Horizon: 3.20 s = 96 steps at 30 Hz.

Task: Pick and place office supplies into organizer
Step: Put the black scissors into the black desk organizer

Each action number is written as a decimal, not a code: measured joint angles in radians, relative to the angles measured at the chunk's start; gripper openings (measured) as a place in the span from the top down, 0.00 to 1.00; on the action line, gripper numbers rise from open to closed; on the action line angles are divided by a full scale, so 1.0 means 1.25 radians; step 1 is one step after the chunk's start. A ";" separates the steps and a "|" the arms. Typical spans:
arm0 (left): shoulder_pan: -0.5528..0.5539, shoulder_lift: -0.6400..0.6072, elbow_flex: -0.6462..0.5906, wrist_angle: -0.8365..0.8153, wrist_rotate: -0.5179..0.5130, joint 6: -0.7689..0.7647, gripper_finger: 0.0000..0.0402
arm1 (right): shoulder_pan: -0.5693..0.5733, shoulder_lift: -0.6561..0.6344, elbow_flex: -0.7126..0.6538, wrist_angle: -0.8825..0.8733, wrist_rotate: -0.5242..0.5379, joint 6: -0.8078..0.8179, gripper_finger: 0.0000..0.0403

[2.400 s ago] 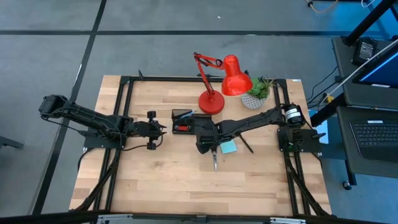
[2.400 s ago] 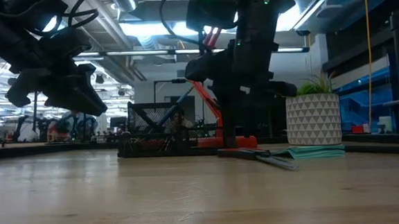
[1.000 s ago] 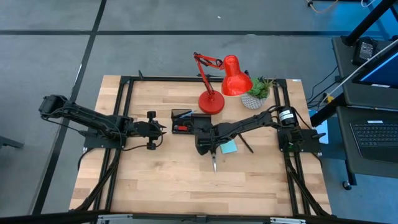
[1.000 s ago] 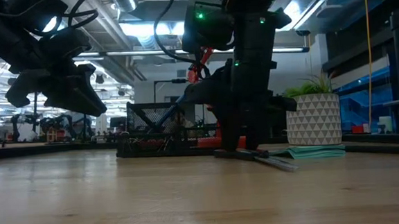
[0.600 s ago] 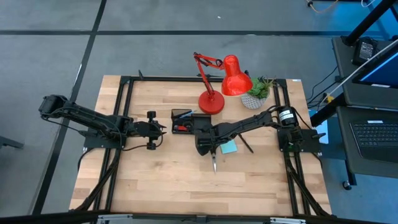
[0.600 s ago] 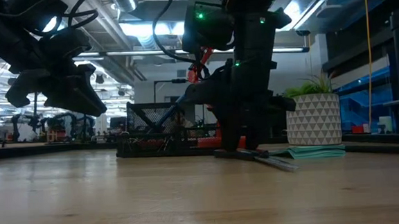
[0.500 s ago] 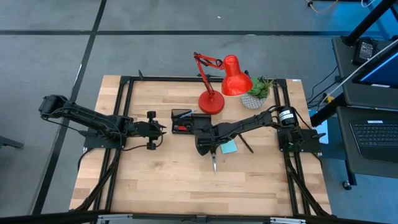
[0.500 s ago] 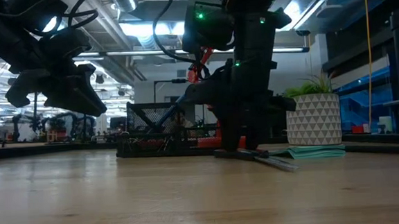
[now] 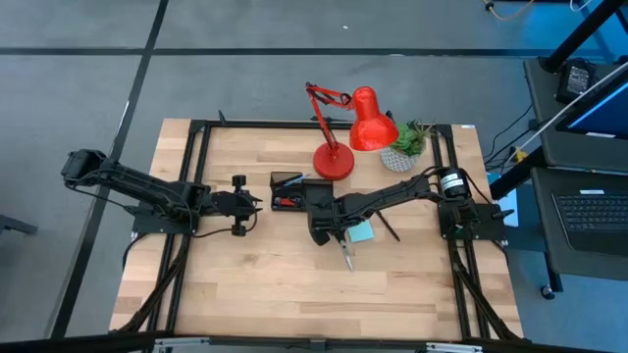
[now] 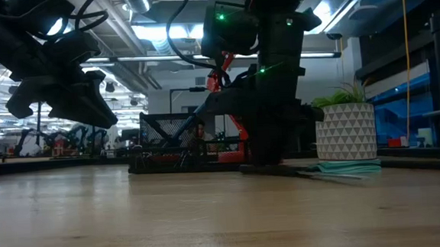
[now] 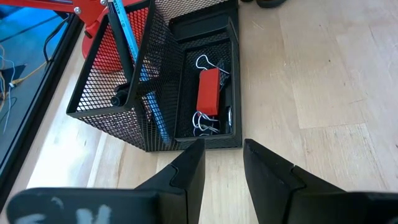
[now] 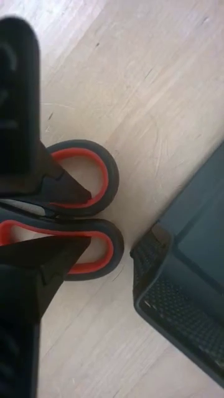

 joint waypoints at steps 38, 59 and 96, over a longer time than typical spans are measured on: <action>0.000 0.000 0.000 -0.037 0.000 -0.022 0.74 | 0.020 0.006 0.294 -0.004 0.047 -0.345 0.80; 0.000 0.000 0.000 -0.083 0.116 -0.127 0.74 | -0.042 0.005 0.330 0.366 0.244 -0.729 0.80; 0.000 -0.001 0.000 -0.078 0.139 -0.127 0.74 | -0.140 0.086 0.326 0.642 0.302 -1.024 0.80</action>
